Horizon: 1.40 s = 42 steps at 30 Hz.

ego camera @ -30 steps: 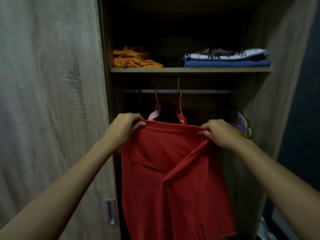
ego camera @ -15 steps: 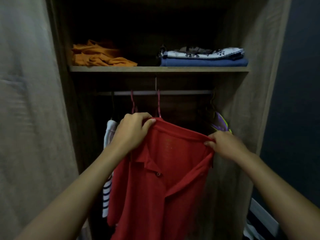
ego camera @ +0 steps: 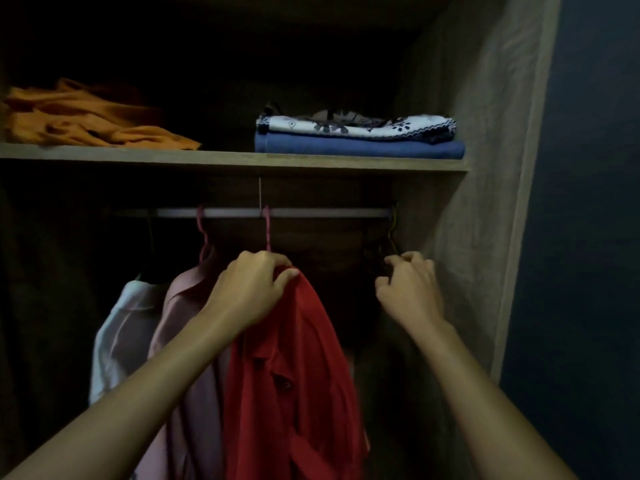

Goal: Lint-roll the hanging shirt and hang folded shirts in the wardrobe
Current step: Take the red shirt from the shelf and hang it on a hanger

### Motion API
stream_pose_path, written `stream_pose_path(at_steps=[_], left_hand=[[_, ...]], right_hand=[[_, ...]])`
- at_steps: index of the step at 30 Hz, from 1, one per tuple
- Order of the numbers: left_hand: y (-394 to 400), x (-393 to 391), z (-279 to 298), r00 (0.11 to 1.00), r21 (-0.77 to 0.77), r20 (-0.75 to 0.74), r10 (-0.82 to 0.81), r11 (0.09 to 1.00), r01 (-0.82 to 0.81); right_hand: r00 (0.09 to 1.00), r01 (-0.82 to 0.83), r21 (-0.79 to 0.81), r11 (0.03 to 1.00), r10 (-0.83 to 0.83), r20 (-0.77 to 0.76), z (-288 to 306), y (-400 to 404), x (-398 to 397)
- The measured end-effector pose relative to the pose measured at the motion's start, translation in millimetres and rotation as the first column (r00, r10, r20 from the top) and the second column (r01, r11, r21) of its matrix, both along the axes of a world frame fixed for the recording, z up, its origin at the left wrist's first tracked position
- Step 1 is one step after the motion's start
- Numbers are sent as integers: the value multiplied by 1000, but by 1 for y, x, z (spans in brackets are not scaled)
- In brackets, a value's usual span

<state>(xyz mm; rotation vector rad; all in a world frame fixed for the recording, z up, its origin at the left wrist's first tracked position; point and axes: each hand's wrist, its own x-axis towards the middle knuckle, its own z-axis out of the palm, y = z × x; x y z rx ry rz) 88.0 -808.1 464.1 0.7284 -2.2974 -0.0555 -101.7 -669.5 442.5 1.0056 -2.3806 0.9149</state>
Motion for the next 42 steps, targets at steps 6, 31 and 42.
stream_pose_path(at_steps=[6, 31, 42], left_hand=[[-18, -17, -5, 999, -11, 15, 38, 999, -37], [-50, -31, -4, 997, -48, 12, 74, 996, -74], [-35, 8, -4, 999, -21, -30, 41, 999, -42]], right_hand=[[992, 112, 154, 982, -119, 40, -7, -36, -29], [668, -78, -735, 674, 583, 463, 19, -132, -91], [886, -281, -279, 918, 360, 292, 13, -91, -30]])
